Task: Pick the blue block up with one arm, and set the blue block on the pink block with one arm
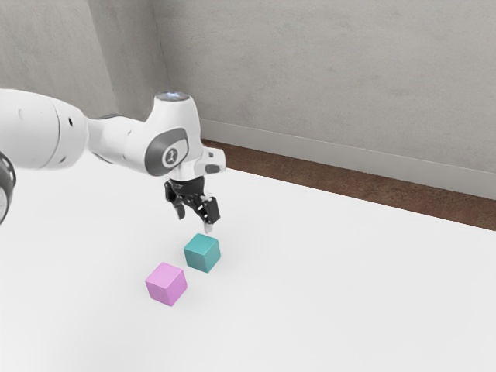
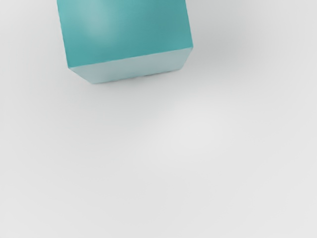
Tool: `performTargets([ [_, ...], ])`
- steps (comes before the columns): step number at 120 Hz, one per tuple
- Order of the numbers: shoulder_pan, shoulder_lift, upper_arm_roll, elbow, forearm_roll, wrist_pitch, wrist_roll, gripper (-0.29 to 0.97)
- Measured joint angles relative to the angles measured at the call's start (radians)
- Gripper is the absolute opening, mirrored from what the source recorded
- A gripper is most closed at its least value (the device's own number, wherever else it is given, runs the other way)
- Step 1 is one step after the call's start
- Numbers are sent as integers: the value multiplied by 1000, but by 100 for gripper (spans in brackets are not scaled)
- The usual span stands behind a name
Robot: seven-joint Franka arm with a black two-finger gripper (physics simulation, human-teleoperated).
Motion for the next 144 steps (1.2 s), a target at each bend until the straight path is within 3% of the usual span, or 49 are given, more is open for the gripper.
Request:
performTargets([
  [61,-2,39,-25,-81,-65,158,46,68],
  [107,-2,54,-22,-102,-100,170,64,68],
  [144,-2,64,-13,-95,-132,107,72,68],
])
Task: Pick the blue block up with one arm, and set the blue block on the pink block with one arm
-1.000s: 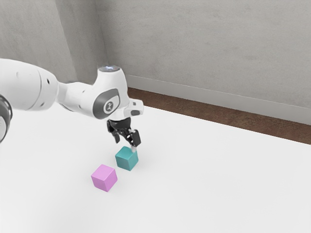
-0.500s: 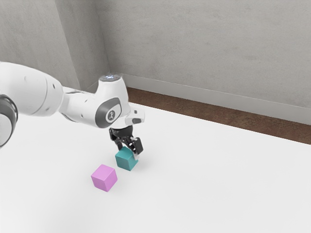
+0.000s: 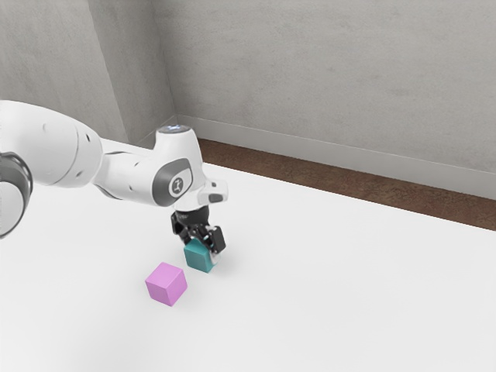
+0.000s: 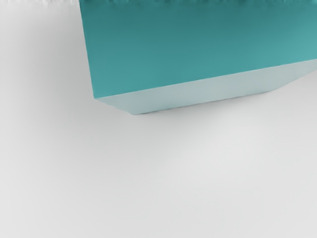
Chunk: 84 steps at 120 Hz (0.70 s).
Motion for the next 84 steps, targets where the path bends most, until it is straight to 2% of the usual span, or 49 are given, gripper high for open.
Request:
performTargets([
  [68,2,101,22,153,-22,-175,13,68],
  [84,2,104,22,157,-33,-201,13,55],
])
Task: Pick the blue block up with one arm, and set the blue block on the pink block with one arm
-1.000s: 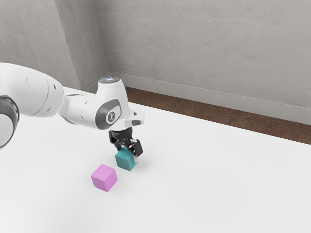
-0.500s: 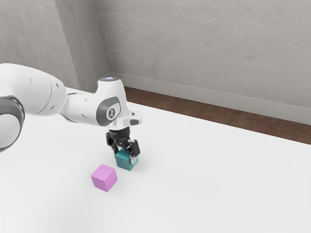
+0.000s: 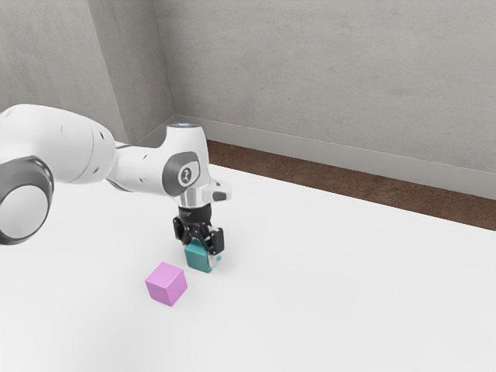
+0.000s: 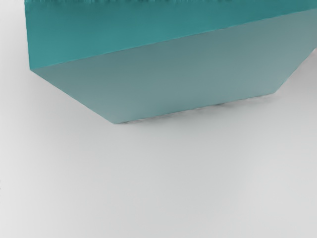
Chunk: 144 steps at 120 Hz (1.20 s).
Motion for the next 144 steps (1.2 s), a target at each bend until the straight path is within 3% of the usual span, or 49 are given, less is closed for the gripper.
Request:
performTargets([
  [14,0,0,0,1,-3,-12,-1,45],
  [71,0,-50,0,8,21,-40,-14,34],
  [95,-2,-161,-2,-9,84,-46,-31,31],
  [123,-3,-391,-3,-283,175,51,-61,30],
  [144,-1,-494,-3,-464,224,193,-96,30],
])
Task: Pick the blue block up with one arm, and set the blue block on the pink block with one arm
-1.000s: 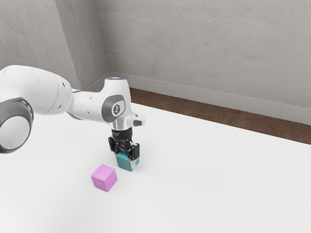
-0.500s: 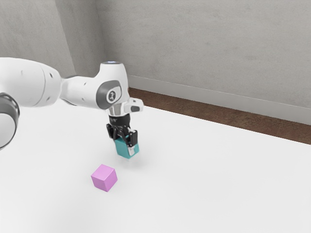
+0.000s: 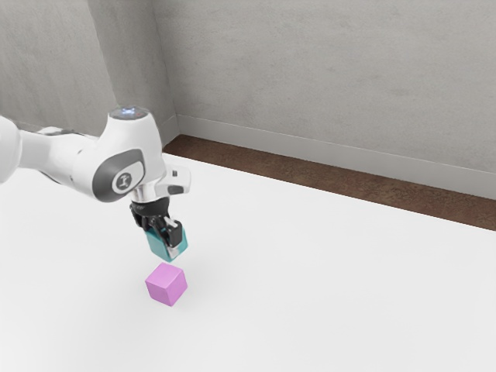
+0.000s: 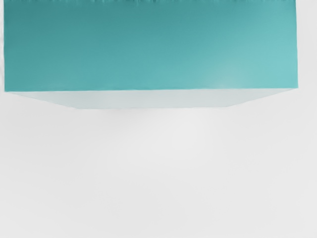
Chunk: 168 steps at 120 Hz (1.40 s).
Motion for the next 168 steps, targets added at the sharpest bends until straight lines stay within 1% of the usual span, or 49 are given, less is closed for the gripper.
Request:
performTargets([
  [13,5,-30,-5,-50,31,68,-44,30],
  [25,8,-40,-8,-66,47,95,-98,30],
  [52,3,-37,-7,-85,54,58,-222,30],
  [72,-1,-84,-6,-138,55,32,-287,30],
  [84,0,-84,-7,-147,62,30,-317,30],
  [124,1,-73,-10,-145,83,65,-376,30],
  [168,0,-84,-31,-169,80,77,-361,31],
])
